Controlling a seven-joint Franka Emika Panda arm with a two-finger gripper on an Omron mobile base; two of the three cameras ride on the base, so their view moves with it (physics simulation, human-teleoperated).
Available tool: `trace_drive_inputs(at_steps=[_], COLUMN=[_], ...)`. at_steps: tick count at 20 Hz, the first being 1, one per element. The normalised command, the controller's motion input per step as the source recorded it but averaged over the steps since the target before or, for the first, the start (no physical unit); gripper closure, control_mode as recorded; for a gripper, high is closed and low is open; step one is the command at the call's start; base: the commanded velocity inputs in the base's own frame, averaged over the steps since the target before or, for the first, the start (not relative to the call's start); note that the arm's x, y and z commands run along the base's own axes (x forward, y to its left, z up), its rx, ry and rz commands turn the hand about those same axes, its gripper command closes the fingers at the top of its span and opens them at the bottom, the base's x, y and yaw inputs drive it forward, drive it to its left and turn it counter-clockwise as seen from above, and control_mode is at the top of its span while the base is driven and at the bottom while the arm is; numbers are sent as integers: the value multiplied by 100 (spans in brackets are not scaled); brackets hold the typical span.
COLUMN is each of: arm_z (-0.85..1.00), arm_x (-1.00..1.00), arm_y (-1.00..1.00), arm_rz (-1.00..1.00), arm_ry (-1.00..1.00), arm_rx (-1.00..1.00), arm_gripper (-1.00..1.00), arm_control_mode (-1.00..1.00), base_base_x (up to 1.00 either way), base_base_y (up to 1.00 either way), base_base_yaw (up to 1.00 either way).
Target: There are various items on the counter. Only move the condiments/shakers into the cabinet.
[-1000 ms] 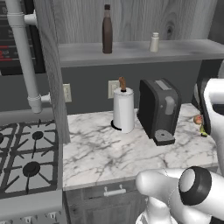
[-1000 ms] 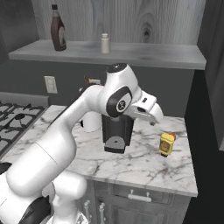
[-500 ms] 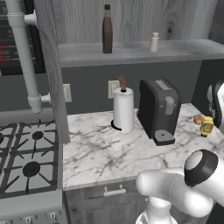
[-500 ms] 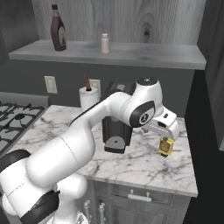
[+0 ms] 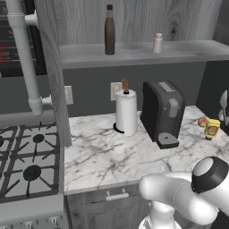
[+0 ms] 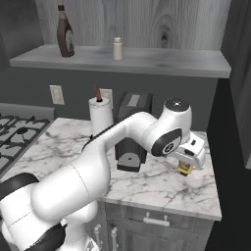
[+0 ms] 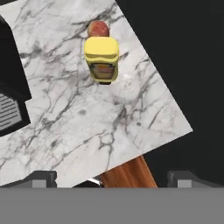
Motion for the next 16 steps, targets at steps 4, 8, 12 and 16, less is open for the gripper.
trace_drive_inputs(at_steps=[4, 8, 12, 16], arm_z=[-35, -8, 0, 0], arm_x=[-21, 23, 47, 37], arm_y=[0, 0, -2, -1], arm_rz=[23, 7, 0, 0], arm_ry=[-23, -10, 0, 2], arm_rx=[0, 0, 1, 1], arm_gripper=[-100, -100, -100, -100], arm_control_mode=[-100, -100, -100, -100], base_base_x=[0, 0, 0, 0], base_base_y=[0, 0, 0, 0], base_base_yaw=[0, 0, 0, 0])
